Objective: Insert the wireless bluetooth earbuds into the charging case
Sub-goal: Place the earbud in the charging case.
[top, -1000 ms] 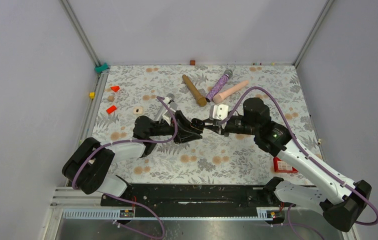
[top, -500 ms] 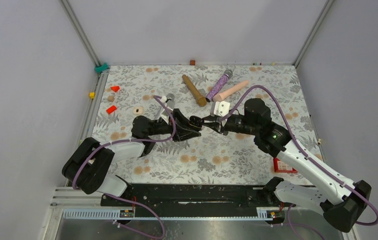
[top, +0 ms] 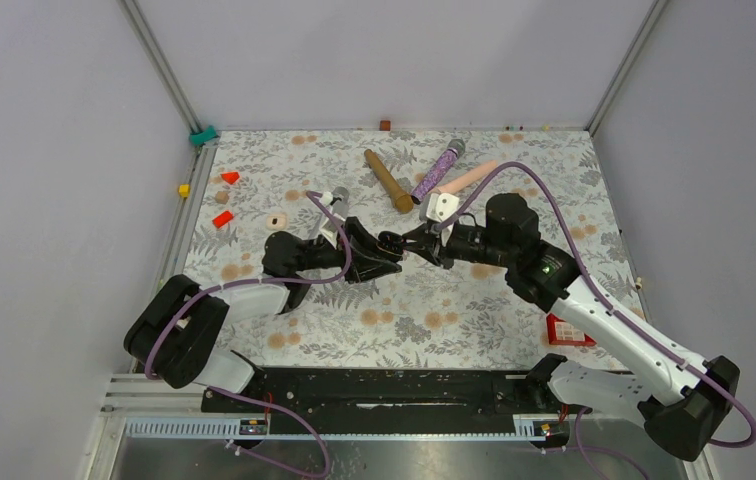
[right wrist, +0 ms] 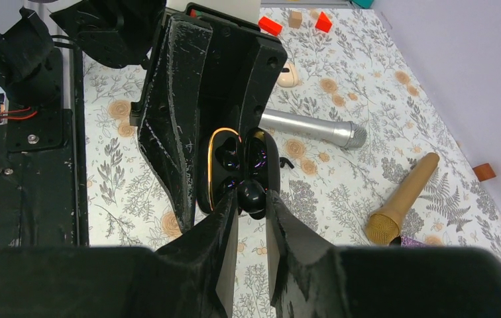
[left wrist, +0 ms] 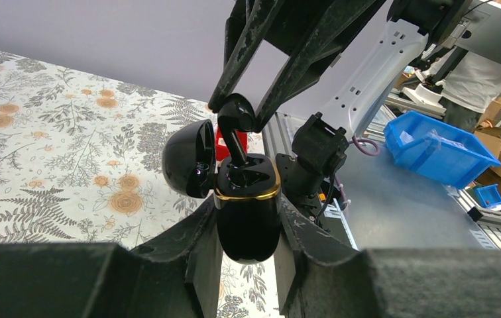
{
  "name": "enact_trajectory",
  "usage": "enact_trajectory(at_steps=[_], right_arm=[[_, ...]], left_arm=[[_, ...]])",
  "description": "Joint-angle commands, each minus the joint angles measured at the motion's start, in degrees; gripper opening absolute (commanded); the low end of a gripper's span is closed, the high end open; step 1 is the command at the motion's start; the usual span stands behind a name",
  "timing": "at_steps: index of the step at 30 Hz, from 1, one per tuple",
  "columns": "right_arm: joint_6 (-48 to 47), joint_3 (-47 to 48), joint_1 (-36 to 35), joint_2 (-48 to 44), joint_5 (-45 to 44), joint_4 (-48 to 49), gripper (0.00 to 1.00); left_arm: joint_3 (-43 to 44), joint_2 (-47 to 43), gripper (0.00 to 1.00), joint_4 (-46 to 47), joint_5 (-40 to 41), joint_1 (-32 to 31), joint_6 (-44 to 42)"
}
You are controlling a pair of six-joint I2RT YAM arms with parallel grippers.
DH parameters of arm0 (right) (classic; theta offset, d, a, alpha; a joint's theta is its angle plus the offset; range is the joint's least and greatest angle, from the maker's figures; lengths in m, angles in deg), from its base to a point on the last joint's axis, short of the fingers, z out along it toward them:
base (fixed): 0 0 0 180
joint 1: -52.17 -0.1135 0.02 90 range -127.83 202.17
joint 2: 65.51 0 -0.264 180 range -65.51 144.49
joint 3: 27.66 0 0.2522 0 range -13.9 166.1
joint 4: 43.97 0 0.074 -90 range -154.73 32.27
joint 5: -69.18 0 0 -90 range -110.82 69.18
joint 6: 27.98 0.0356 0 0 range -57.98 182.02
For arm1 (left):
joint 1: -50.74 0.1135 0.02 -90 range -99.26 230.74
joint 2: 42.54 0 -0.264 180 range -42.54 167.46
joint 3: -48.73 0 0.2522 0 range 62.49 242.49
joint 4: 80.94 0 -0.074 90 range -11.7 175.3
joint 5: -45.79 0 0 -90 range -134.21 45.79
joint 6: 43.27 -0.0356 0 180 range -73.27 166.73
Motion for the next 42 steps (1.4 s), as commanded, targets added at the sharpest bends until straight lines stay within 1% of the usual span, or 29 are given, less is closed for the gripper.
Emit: enact_trajectory(at_steps=[1,4,6,8,10,15,20,25,27,30,36,39,40,42], right_arm=[[2.58,2.80,-0.71,0.93,-1.28,-2.49,0.18],[2.70,3.17,-0.71,0.86,-1.02,-3.35,0.19],[2.04,3.42,-0.69,0.96,-0.22,-4.24,0.21],[0.95,3.34,-0.69,0.77,0.52,-4.68,0.26],[0.31,3.17,-0.73,0.64,1.71,-4.88,0.29],[1.36,3.50,-0.73,1.22,5.02,-4.86,0.29],[1.69,3.25,-0.91,1.49,5.95,-3.92,0.29],[0.02,3.71,-0.93,1.13,6.21,-5.87,0.29],[-0.55,3.93,-0.93,1.00,6.00,-6.58,0.30],[-0.15,4.25,-0.98,0.83,6.06,-6.45,0.39],[0.23,5.90,-0.74,-0.82,3.27,-7.40,0.51],[1.63,7.23,0.74,-1.90,2.00,-8.03,0.57],[2.92,7.67,1.55,-2.18,1.77,-8.03,0.61],[4.91,8.16,3.54,-2.79,1.19,-7.45,0.72]], left_arm=[[0.56,-1.76,0.00,5.25,1.19,0.22,-1.30],[0.58,-2.13,0.00,5.24,1.33,0.33,-1.40],[0.58,-2.46,0.00,5.25,1.48,0.58,-1.31],[0.58,-2.68,0.00,5.21,1.54,0.88,-1.16],[0.57,-2.77,0.00,5.24,1.49,1.05,-1.19],[0.58,-2.62,0.00,5.23,1.34,1.05,-1.13],[0.58,-2.54,0.00,5.10,1.27,1.10,-1.02],[0.75,-2.61,0.00,5.17,1.45,1.09,-0.84],[0.74,-2.69,0.00,5.17,1.39,1.05,-0.84],[0.58,-2.74,0.00,5.17,1.19,1.05,-0.98],[0.62,-3.36,0.00,5.19,-0.22,1.43,-1.89],[0.75,-4.47,0.00,5.30,-0.90,2.41,-1.94],[0.80,-5.15,0.00,5.34,-0.92,2.96,-1.86],[1.05,-6.20,0.00,5.41,-1.43,4.57,-1.56]])
